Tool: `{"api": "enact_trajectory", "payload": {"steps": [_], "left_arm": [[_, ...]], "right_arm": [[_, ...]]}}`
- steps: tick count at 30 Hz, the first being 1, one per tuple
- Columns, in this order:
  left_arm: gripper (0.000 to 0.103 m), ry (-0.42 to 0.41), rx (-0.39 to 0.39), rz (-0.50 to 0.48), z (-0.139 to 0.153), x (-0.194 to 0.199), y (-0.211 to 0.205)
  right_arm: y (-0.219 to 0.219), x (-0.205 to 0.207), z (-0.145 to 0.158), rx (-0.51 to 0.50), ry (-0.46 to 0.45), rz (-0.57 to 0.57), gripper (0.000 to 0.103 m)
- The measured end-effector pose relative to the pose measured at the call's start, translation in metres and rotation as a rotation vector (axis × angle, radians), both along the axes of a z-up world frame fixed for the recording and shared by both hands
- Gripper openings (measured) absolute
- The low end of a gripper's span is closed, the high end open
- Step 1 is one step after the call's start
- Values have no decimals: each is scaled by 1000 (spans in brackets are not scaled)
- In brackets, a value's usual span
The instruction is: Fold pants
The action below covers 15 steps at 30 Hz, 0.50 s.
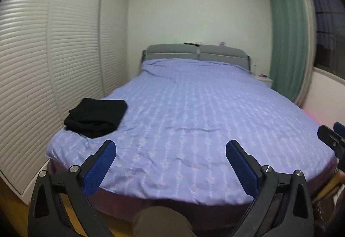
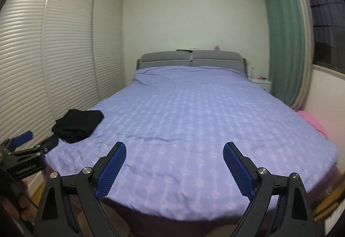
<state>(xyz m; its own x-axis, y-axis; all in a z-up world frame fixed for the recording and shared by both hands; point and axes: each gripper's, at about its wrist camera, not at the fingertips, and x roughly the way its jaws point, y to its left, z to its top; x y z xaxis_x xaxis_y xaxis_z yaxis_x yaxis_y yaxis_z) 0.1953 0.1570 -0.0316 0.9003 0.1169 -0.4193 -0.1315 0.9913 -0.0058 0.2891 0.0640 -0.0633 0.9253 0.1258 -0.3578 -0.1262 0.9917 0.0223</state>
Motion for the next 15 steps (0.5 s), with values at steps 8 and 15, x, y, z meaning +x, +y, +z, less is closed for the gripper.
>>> {"api": "enact_trajectory", "payload": {"steps": [8, 15], "left_arm": [[103, -3, 21, -49, 3, -48, -33], [103, -25, 40, -58, 13, -73, -41]], "right_arm": [[-29, -61, 1, 12, -26, -55, 95], [-31, -96, 10, -37, -95, -70, 97]]}}
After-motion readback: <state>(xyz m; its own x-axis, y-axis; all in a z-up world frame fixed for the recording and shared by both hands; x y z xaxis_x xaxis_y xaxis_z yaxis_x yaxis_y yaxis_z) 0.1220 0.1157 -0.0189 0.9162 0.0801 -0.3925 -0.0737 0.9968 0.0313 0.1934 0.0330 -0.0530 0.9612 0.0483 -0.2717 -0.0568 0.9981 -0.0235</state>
